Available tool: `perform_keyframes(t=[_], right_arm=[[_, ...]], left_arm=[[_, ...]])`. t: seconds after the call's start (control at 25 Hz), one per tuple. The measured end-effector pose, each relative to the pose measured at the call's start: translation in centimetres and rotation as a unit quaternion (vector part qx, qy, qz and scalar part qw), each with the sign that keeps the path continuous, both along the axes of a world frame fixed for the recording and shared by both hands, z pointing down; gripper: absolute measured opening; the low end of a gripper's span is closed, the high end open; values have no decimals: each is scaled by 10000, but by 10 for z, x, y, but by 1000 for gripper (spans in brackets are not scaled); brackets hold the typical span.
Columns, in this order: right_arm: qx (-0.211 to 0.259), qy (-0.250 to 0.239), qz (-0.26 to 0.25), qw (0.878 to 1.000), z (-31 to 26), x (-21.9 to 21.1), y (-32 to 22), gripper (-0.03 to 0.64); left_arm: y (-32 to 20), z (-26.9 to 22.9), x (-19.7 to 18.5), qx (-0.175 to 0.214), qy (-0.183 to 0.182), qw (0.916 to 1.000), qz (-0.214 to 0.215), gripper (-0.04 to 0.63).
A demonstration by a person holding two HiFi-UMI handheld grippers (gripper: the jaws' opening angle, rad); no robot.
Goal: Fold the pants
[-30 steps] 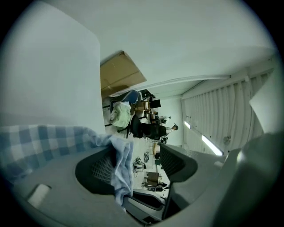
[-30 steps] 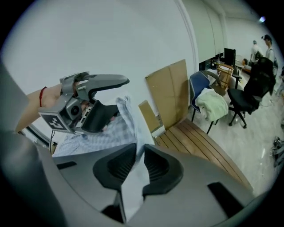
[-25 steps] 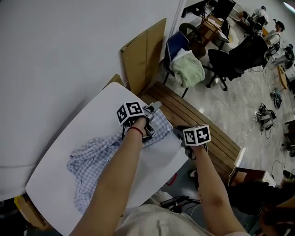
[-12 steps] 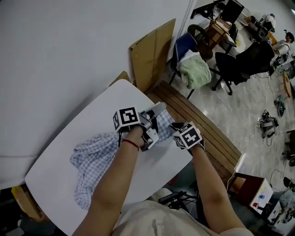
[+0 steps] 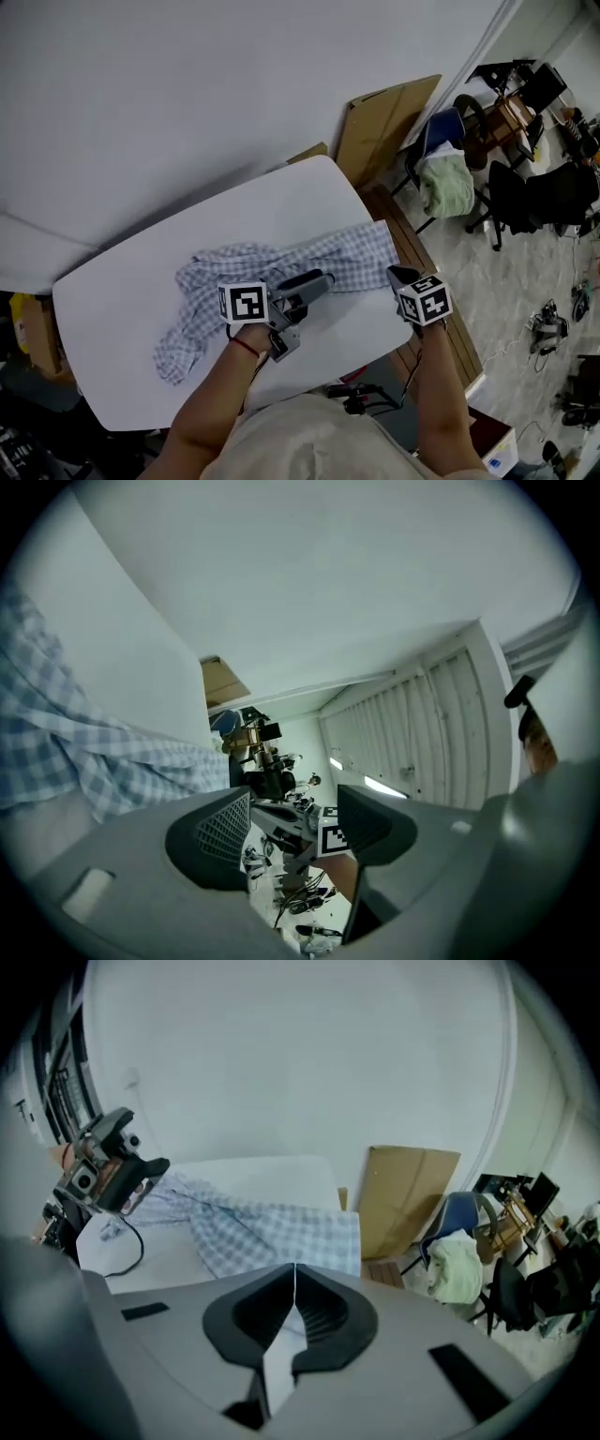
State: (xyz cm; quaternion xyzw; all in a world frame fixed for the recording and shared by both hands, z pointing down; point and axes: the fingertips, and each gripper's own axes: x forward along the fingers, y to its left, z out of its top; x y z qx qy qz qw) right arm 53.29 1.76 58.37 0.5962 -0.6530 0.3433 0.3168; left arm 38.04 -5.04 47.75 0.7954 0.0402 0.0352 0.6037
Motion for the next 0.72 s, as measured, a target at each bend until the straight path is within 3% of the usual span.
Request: perform_keyframes(t=[0.2,0.32,0.52,0.6,0.72], right_arm=[[457,-371,-591,9965,-30,-53,-32,17],[546,-478,-1168,9905,-42,-89,-52,17],[574,-594,-2189,9722,-53,-151,-85,17],[562,-652,-2618,9613,-57,-182,-97,17],[559,-750,-3282,9399,-61,-233,-110,17]], left_arm=[[10,-22,-49,-108,621,9977,-235,239],[16,-31,-84,4,712,9962,-500,233],[32,-10,-158,454,-76,9952,-867,233],[33,0,-196,425,-431,9900,-1276,233],[30,13,-250,461,-901,9758,-1939,233]])
